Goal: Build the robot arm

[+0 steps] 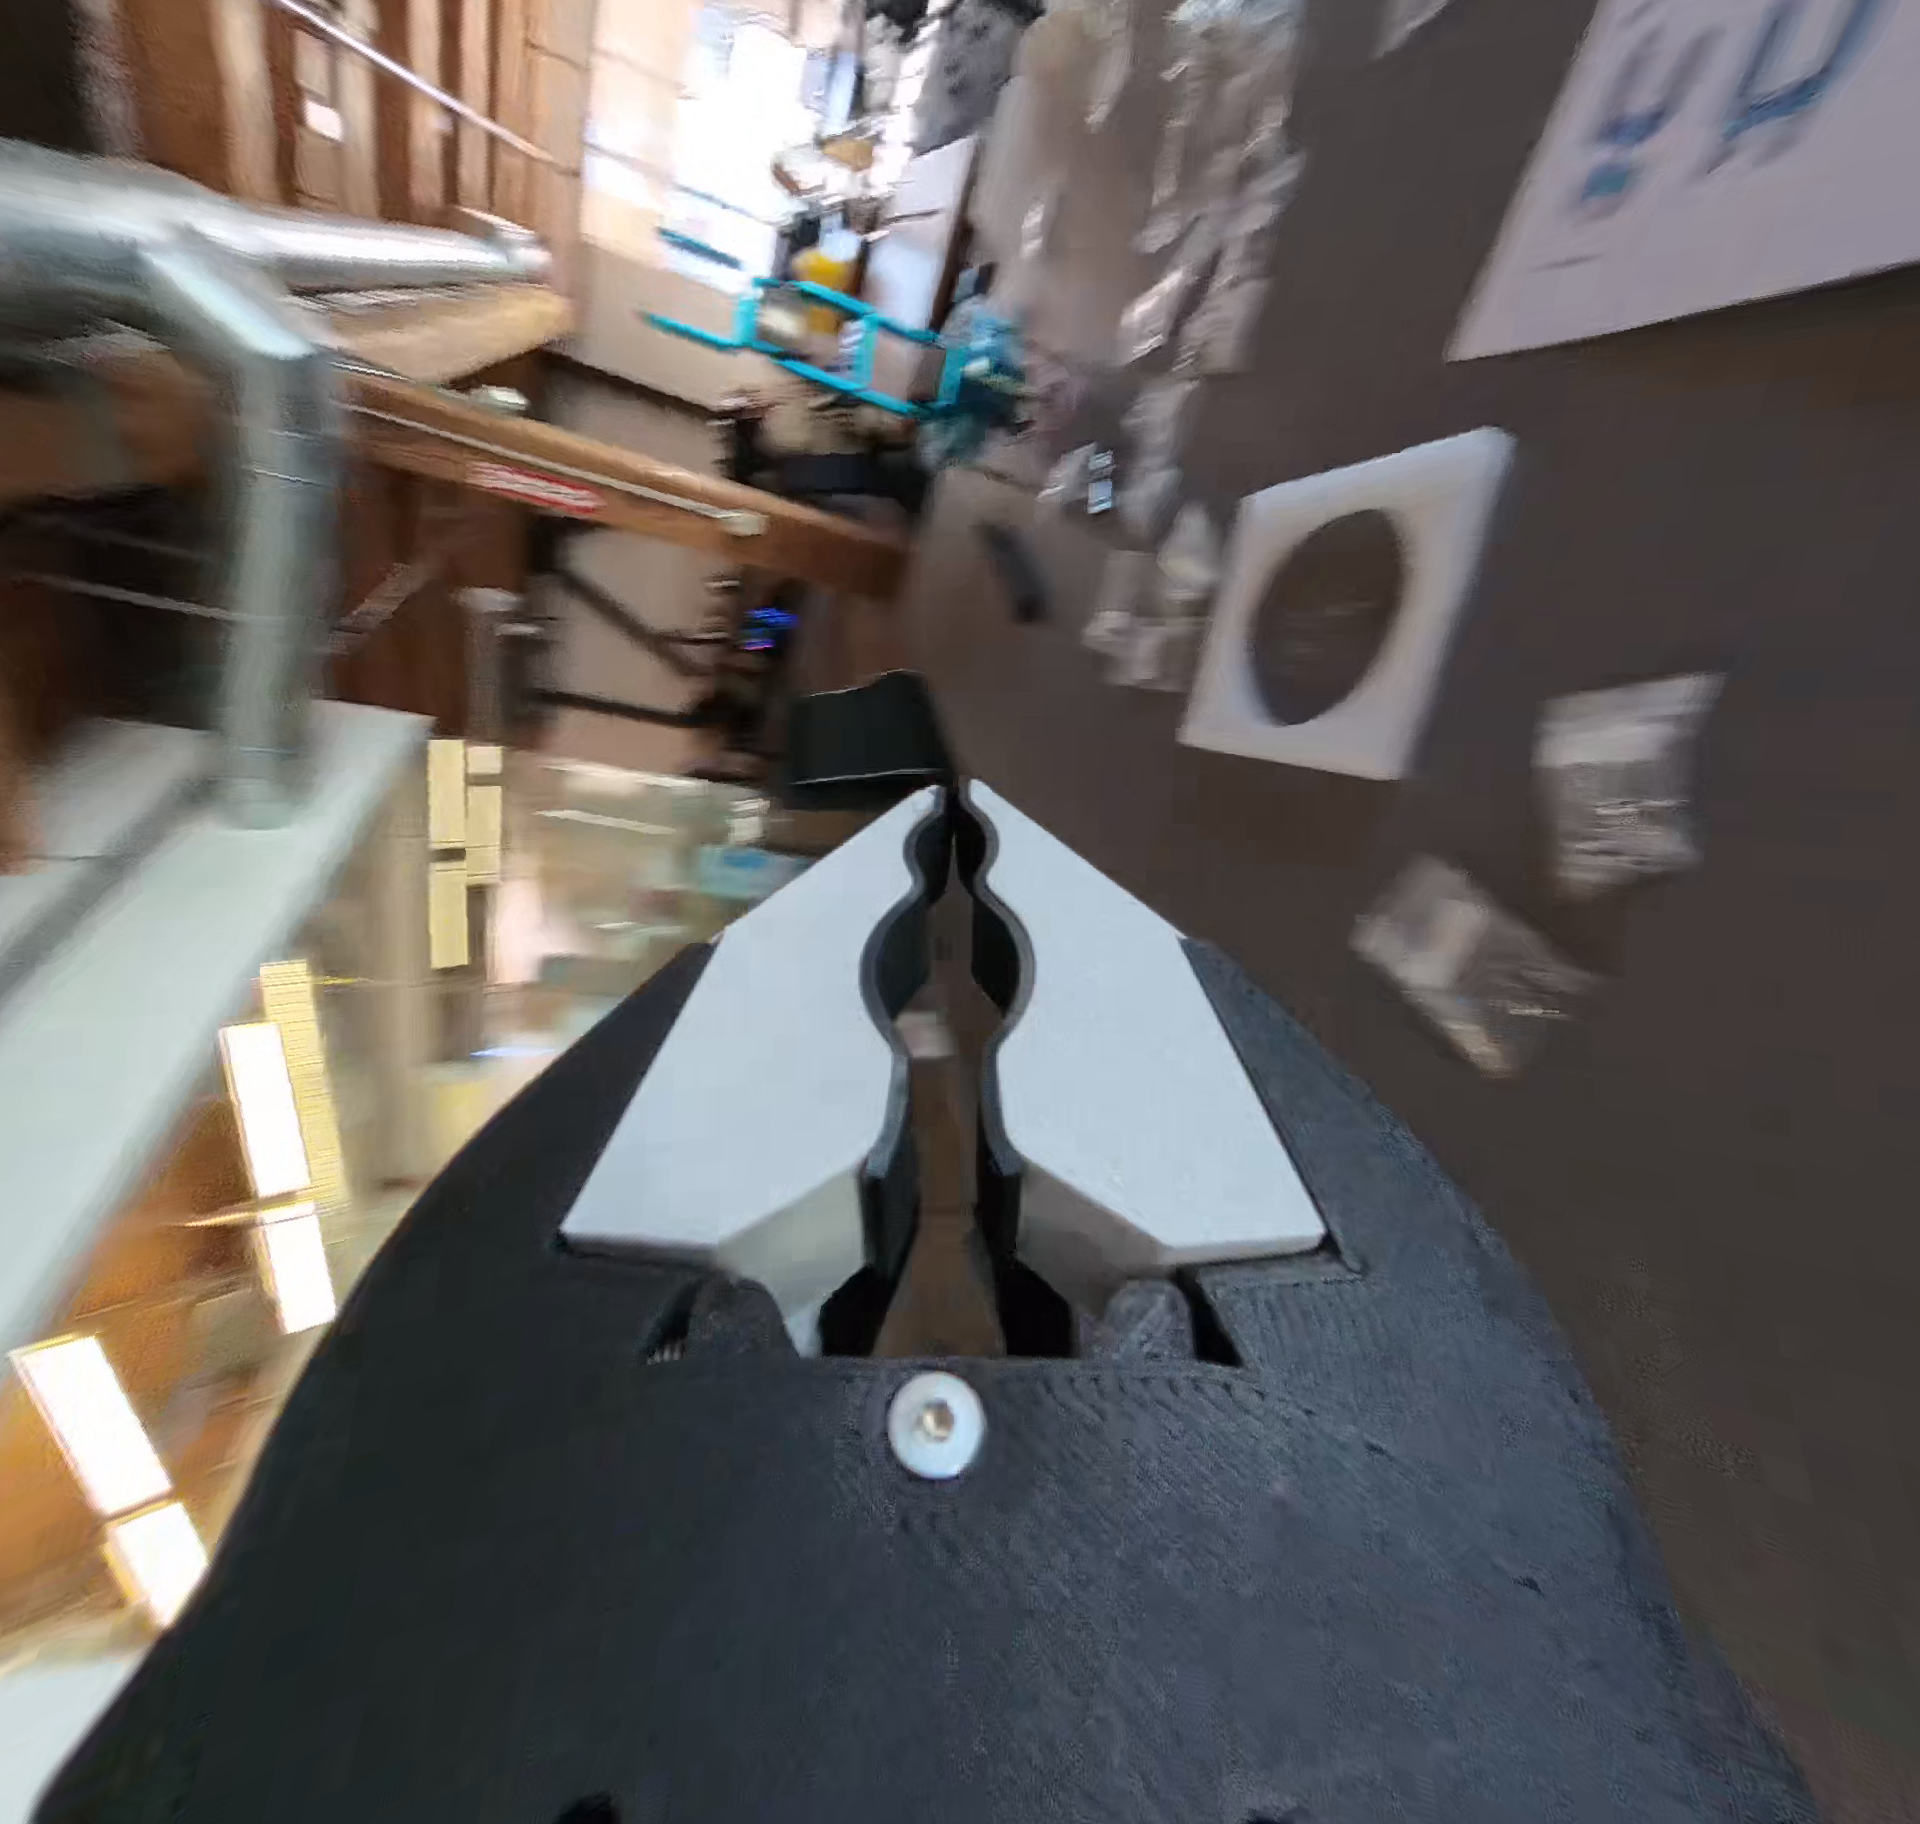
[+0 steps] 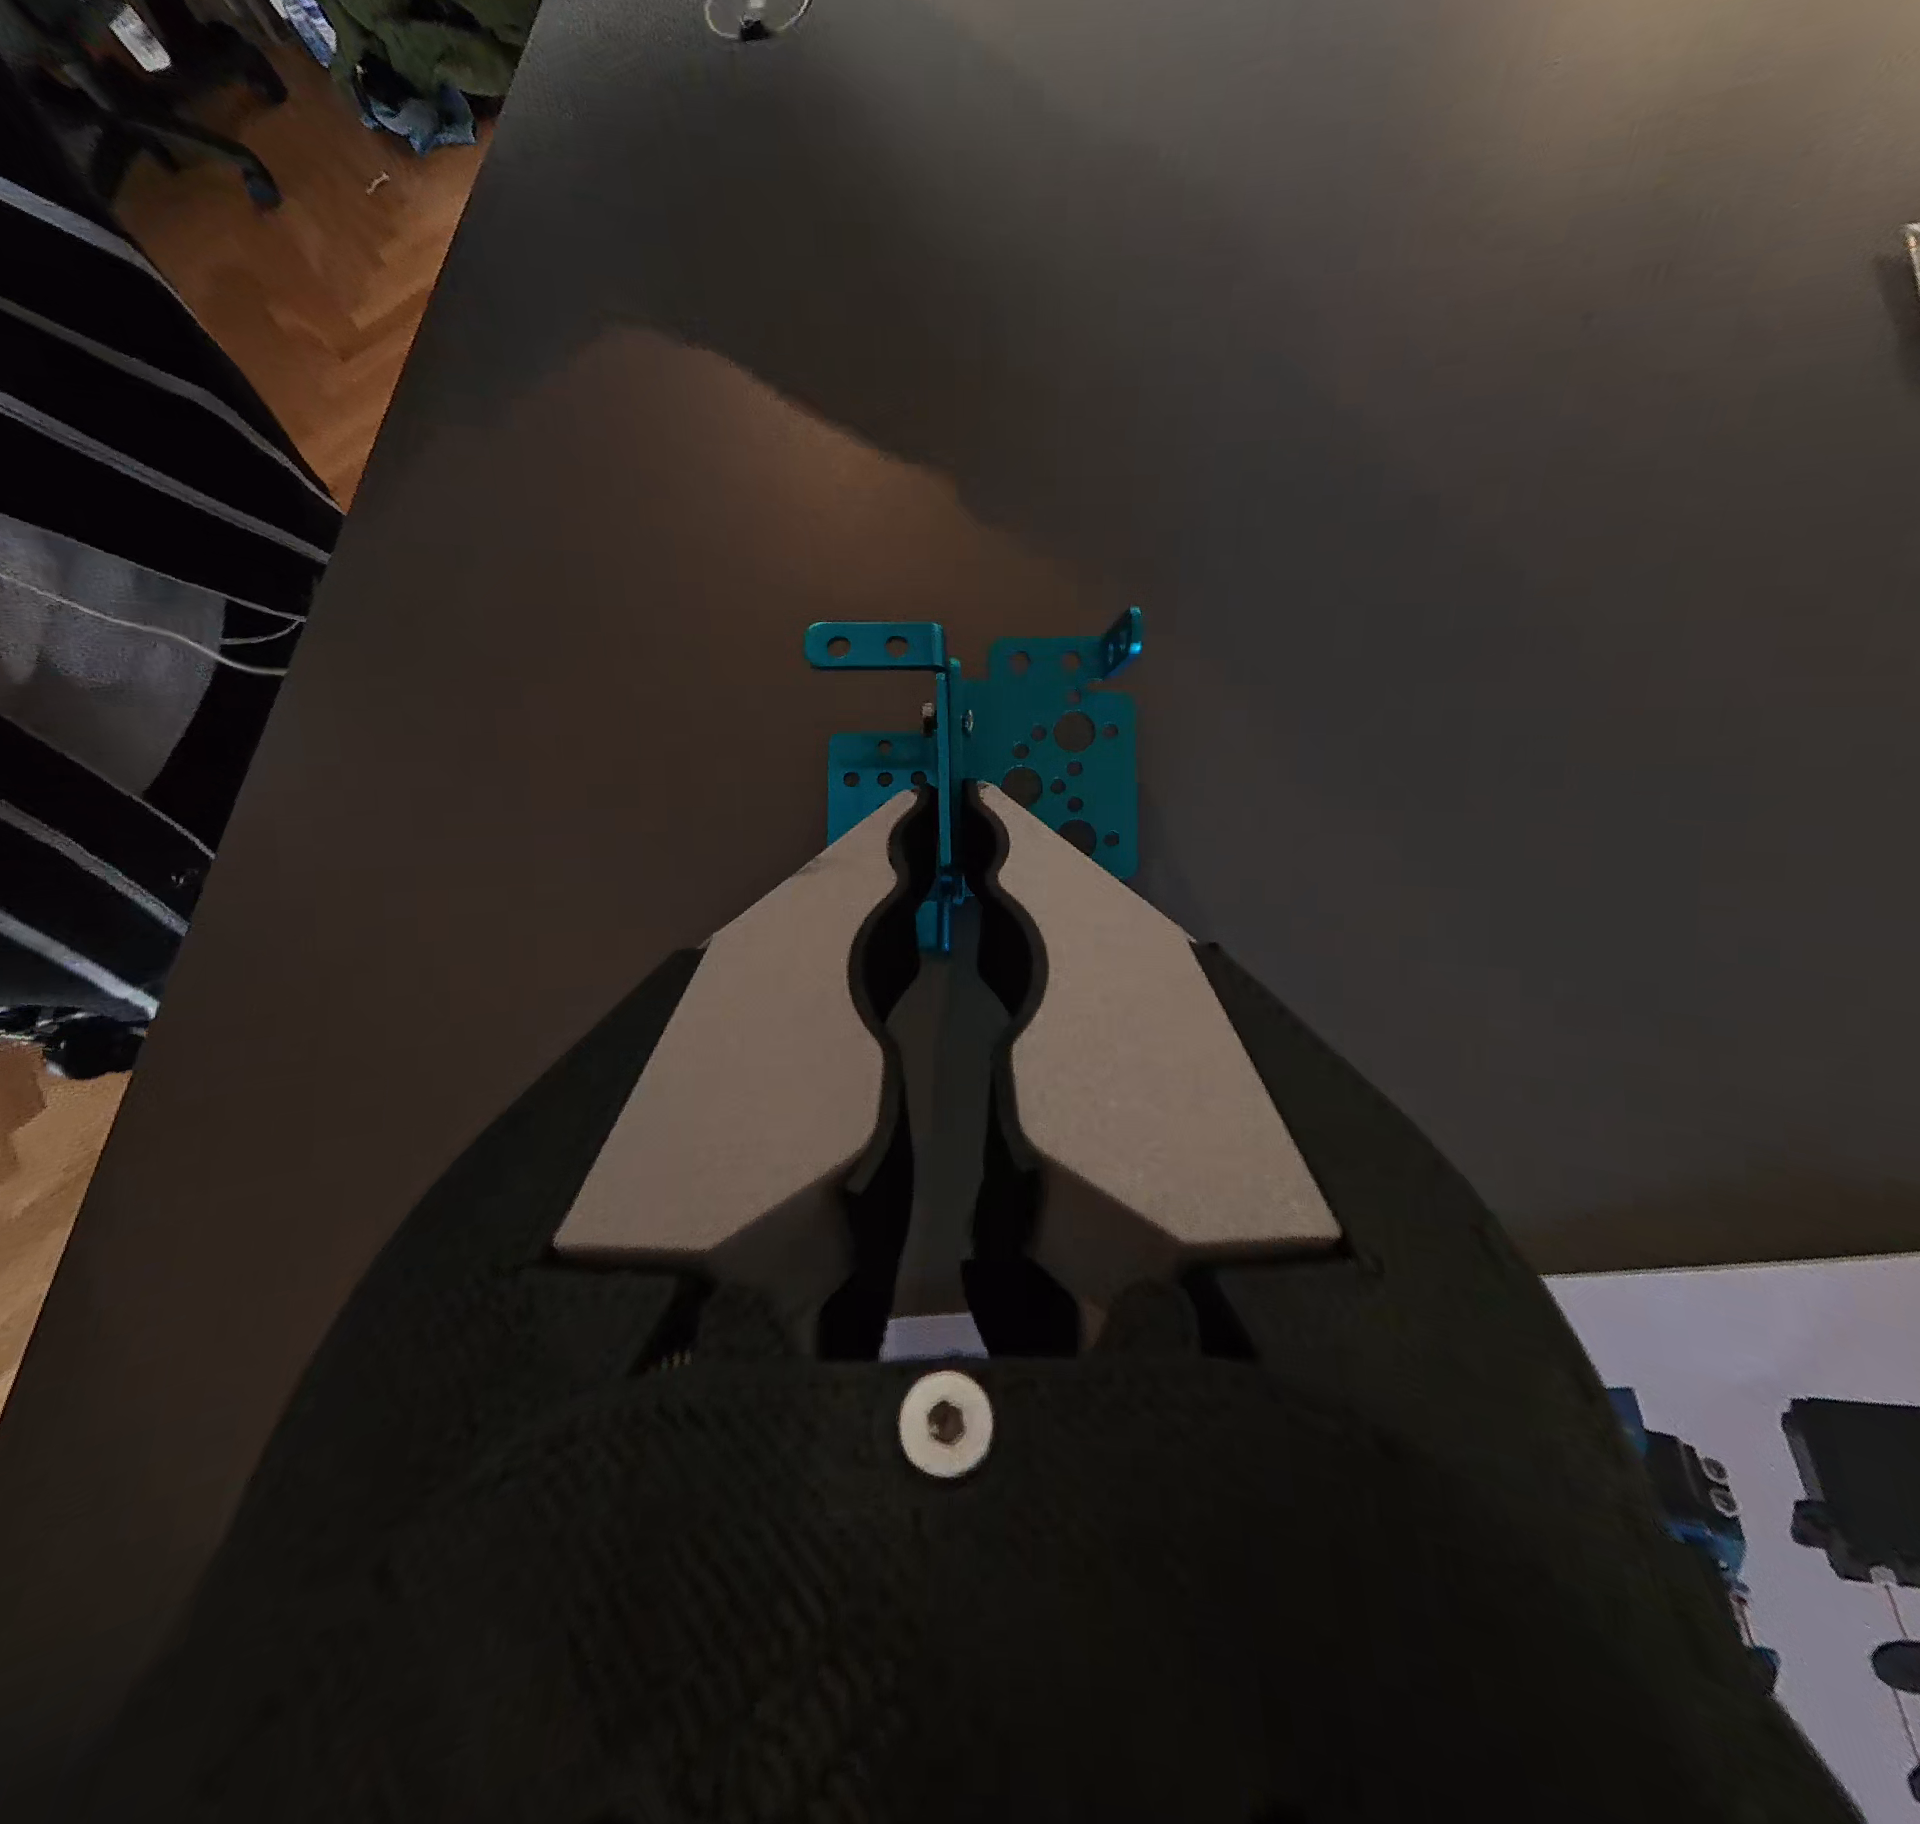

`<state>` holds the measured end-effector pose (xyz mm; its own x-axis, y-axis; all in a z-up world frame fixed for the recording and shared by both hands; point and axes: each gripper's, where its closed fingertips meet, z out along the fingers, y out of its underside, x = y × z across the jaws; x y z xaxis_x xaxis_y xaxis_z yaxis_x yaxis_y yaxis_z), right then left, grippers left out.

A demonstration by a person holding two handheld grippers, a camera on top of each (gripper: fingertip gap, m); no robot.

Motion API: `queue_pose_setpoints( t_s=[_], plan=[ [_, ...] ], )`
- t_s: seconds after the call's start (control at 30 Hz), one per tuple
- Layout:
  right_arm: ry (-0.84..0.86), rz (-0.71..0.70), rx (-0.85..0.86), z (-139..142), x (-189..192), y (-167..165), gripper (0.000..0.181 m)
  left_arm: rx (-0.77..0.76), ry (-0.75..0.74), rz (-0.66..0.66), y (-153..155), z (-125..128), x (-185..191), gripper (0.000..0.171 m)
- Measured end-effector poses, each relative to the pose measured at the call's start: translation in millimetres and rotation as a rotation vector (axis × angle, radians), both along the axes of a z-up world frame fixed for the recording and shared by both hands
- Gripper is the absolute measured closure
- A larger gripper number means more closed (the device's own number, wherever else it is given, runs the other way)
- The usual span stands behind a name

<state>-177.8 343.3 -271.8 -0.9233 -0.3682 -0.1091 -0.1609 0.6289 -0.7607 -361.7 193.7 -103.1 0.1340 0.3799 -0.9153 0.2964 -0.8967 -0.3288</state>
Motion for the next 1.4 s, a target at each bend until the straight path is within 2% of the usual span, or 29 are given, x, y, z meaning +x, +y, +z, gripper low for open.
queue_pose_setpoints(
  t_s=[0.07, 0.1, 0.2, 0.27, 0.33, 0.4, 0.47, 0.57, 0.67, 0.73, 0.83, 1.0, 1.13, 1.23, 1.4],
  plan=[
    [-0.013, 0.001, -0.002, 0, 0, 0, 0.177, -0.158, 0.065, 0.064, 0, 18, -6, 0.171],
    [-0.020, 0.000, -0.003, 0, 0, 0, 0.177, -0.185, 0.077, 0.067, 4, 21, -6, 0.171],
    [-0.023, 0.004, -0.011, 0, -1, 1, 0.177, -0.193, 0.067, 0.046, 21, 20, 1, 0.171],
    [-0.023, 0.007, -0.016, 0, 0, 1, 0.177, -0.120, 0.020, 0.004, 32, 9, 8, 0.171],
    [-0.019, 0.014, -0.025, 0, 1, 1, 0.177, 0.095, -0.079, -0.071, 43, -13, 20, 0.171],
    [-0.020, 0.016, -0.033, 1, 2, 0, 0.177, 0.448, -0.246, -0.207, 66, -42, 44, 0.171],
    [-0.005, 0.017, -0.040, 1, 2, 0, 0.177, 0.765, -0.418, -0.373, 93, -60, 78, 0.162],
    [0.016, 0.018, -0.066, 2, 3, 0, 0.177, 1.016, -0.540, -0.560, 114, -70, 124, 0.151],
    [0.010, 0.013, -0.081, 2, 5, -2, 0.177, 1.165, -0.629, -0.749, 137, -80, 157, 0.154],
    [0.015, 0.013, -0.096, 2, 6, -3, 0.177, 1.125, -0.749, -0.767, 149, -98, 170, 0.154],
    [-0.012, 0.011, -0.096, 2, 7, -3, 0.177, 1.020, -0.721, -0.775, 154, -111, 173, 0.158],
    [-0.035, 0.013, -0.103, 2, 7, -5, 0.177, 1.026, -0.780, -0.807, 150, -115, 185, 0.159],
    [-0.008, 0.011, -0.100, 2, 6, -4, 0.177, 0.939, -0.820, -0.759, 143, -137, 183, 0.156],
    [0.021, 0.019, -0.104, 2, 8, -5, 0.177, 0.948, -0.793, -0.760, 143, -135, 180, 0.161],
    [0.025, 0.026, -0.113, 3, 9, -6, 0.177, 0.999, -0.883, -0.795, 149, -138, 190, 0.161]
  ],
)
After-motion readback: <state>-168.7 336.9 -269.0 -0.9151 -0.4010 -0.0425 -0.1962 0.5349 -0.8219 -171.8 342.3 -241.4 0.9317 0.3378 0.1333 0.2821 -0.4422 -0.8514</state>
